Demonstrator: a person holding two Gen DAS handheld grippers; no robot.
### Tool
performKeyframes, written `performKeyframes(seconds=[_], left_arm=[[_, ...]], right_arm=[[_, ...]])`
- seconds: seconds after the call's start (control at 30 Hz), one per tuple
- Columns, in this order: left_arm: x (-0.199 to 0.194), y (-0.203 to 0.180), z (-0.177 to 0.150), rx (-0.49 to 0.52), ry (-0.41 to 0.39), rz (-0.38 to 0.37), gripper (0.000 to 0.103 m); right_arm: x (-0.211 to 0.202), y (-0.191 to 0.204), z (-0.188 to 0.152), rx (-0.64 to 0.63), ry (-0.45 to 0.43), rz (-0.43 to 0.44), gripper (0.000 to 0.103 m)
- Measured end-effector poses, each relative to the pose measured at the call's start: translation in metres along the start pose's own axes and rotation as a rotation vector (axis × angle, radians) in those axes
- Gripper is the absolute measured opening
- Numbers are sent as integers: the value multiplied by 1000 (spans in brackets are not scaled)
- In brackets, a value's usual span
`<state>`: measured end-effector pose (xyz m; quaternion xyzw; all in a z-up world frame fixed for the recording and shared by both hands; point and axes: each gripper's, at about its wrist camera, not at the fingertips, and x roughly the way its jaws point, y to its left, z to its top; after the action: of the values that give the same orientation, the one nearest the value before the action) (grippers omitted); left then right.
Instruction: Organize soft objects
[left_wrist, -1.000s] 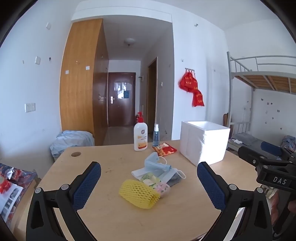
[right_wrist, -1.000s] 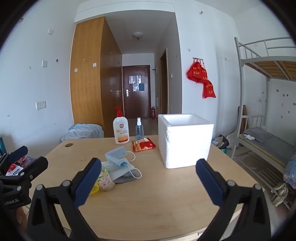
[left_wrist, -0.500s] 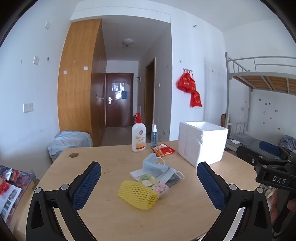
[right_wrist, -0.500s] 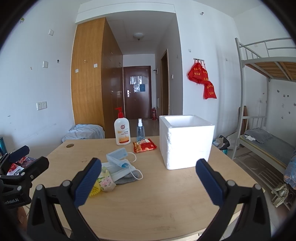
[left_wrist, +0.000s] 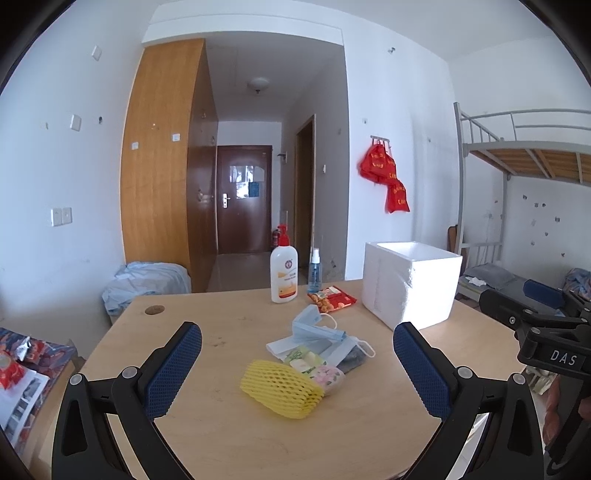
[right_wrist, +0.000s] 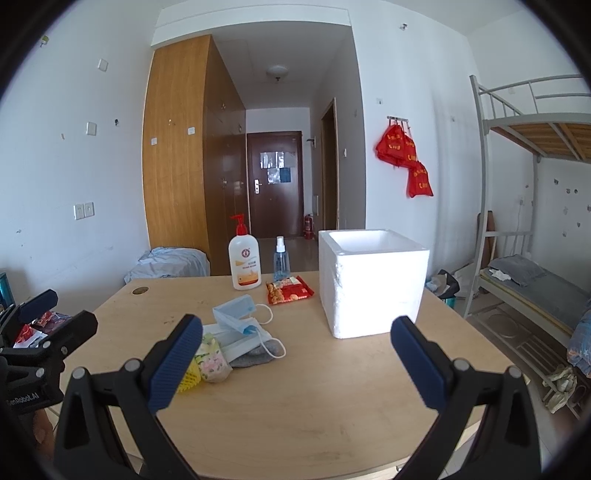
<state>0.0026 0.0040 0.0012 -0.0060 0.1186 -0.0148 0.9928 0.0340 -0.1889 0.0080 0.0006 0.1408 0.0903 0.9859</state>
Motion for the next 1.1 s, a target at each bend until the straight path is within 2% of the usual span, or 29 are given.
performKeyframes(seconds=[1.1], left_arm=[[-3, 2, 1, -2, -1, -1, 103]], right_arm=[[-1, 0, 0, -4, -2, 0, 103]])
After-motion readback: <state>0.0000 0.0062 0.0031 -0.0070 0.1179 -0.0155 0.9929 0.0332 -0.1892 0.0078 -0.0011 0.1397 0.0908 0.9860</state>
